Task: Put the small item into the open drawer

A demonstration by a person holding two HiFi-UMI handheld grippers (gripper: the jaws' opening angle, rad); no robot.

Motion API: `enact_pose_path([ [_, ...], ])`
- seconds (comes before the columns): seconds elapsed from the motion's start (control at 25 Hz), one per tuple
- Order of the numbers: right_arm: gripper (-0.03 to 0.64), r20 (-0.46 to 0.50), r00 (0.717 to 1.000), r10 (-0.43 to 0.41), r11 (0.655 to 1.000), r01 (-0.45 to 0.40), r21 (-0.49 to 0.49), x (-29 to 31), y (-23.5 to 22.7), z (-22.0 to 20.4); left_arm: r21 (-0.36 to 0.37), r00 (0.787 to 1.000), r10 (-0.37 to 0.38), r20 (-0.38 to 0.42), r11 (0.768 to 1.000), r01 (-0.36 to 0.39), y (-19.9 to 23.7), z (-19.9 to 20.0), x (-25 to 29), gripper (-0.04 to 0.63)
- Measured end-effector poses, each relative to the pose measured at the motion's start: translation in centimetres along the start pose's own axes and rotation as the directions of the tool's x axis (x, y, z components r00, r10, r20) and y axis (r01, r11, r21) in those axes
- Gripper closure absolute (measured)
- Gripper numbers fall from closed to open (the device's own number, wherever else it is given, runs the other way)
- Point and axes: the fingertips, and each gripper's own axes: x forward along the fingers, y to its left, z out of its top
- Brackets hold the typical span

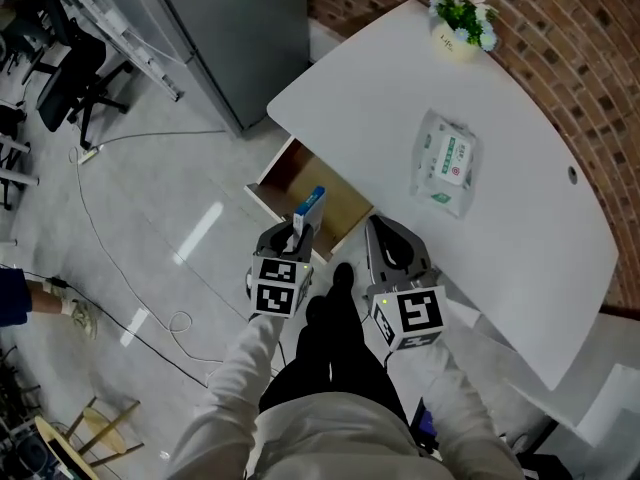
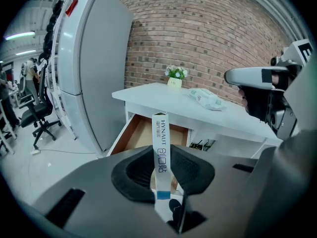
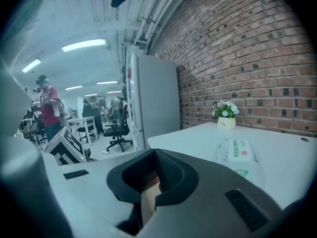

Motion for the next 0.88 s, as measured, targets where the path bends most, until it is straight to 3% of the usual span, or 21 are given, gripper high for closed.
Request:
enact_pose_path([
  [0.52, 0.591, -0.054, 0.998, 0.012, 1.0, -0.012, 0.014, 3.4, -2.2, -2.3, 0.005, 0.993, -0.008, -0.121, 1.0, 0.008, 0.4, -3.5, 7.0, 0.497],
  [0.88, 0.591, -0.072, 0.997, 0.019, 0.999, -0.016, 0.032, 4.5, -3.1, -3.2, 0.05, 0.98, -0.014, -0.2, 0.998, 0.024, 0.2, -5.0, 10.6, 0.497],
])
